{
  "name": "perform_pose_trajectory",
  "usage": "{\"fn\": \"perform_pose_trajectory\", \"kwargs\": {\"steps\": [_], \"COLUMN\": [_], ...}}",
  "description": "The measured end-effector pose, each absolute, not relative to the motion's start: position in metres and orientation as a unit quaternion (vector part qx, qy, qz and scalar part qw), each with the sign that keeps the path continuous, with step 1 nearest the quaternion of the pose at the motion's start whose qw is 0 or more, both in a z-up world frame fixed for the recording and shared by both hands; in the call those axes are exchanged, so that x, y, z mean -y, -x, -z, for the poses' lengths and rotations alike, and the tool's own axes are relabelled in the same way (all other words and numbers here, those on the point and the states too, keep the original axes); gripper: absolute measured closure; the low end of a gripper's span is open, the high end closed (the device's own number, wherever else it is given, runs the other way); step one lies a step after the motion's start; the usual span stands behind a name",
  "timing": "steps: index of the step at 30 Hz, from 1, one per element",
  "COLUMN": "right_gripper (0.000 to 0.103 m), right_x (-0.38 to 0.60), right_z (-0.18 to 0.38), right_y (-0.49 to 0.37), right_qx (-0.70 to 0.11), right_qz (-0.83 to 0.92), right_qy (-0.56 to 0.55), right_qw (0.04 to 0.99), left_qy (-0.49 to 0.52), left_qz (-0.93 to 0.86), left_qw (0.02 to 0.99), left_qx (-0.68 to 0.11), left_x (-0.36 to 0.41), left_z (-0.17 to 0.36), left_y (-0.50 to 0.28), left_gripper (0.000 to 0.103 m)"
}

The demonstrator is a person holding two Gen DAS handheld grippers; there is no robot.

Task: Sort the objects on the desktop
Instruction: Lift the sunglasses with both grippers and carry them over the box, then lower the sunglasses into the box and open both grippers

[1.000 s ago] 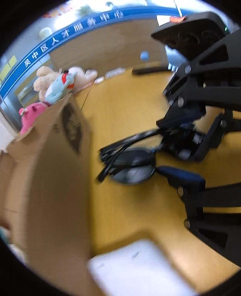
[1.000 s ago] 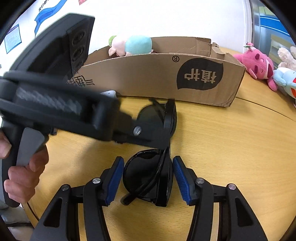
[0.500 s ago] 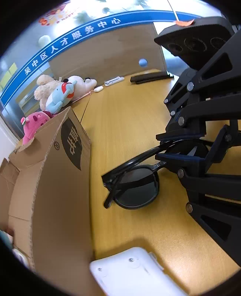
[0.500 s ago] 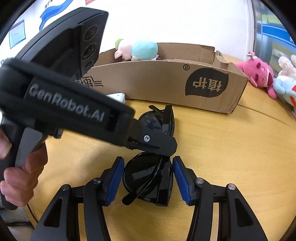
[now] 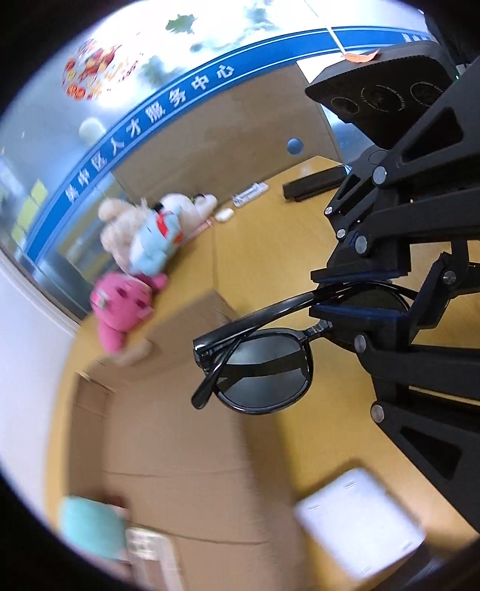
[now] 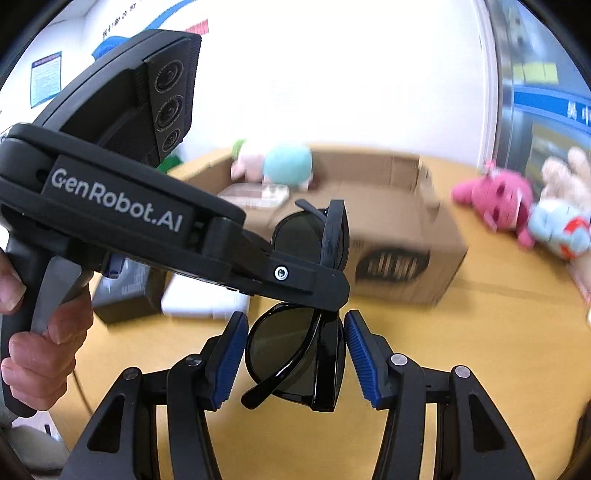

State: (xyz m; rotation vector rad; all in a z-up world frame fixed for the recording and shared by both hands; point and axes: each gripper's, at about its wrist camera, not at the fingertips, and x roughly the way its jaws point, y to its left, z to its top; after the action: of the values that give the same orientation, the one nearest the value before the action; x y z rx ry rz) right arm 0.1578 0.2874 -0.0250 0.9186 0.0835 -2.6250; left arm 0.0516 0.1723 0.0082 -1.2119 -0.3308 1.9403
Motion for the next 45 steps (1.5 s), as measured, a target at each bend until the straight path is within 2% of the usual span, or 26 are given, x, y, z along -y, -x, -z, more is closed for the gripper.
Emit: {"fn": "perform_pose_trajectory", "kwargs": {"steps": [12,23,27,28,30,32,35,45], "right_gripper": [0.051,0.051,0.051,0.055,0.082,0.082,0.082,0.084], "right_x": [-0.281,-0.292,-0.295,-0.295,-0.300,-0.306,-0.300,-0.316], "right_z": [-0.072,-0.108,-0.110,-0.109,-0.108,-0.103,-0.084,-0.015], "right_y": [-0.103,-0.014,0.025,0.034,0.055,0.075,0.102,0.171], "right_qx": [-0.043,-0.031,-0.020,-0.017,-0.012,0.010,-0.009,0.022], "right_qz": [0.961,0.965,0.962,0.962,0.961,0.954,0.948,0.920], "right_qy": [-0.216,-0.200,-0.211,-0.213,-0.223,-0.239,-0.264,-0.350], "right_qw": [0.169,0.166,0.171,0.171,0.165,0.183,0.178,0.175], "left_qy": [0.390,0.377,0.387,0.390,0.398,0.413,0.437,0.498], "left_qz": [-0.818,-0.814,-0.809,-0.812,-0.810,-0.802,-0.796,-0.765], "left_qw": [0.419,0.441,0.441,0.434,0.429,0.430,0.417,0.402], "left_qx": [0.056,0.027,0.022,0.018,0.021,0.035,0.034,0.072], "left_x": [-0.173,-0.186,-0.190,-0.190,-0.188,-0.187,-0.193,-0.207], "left_z": [-0.117,-0.146,-0.145,-0.143,-0.137,-0.126,-0.102,-0.026], "left_y": [-0.006,0.072,0.106,0.116,0.134,0.155,0.179,0.244], "left_gripper": [0.094,0.095,0.095,0.095,0.096,0.096,0.096,0.096]}}
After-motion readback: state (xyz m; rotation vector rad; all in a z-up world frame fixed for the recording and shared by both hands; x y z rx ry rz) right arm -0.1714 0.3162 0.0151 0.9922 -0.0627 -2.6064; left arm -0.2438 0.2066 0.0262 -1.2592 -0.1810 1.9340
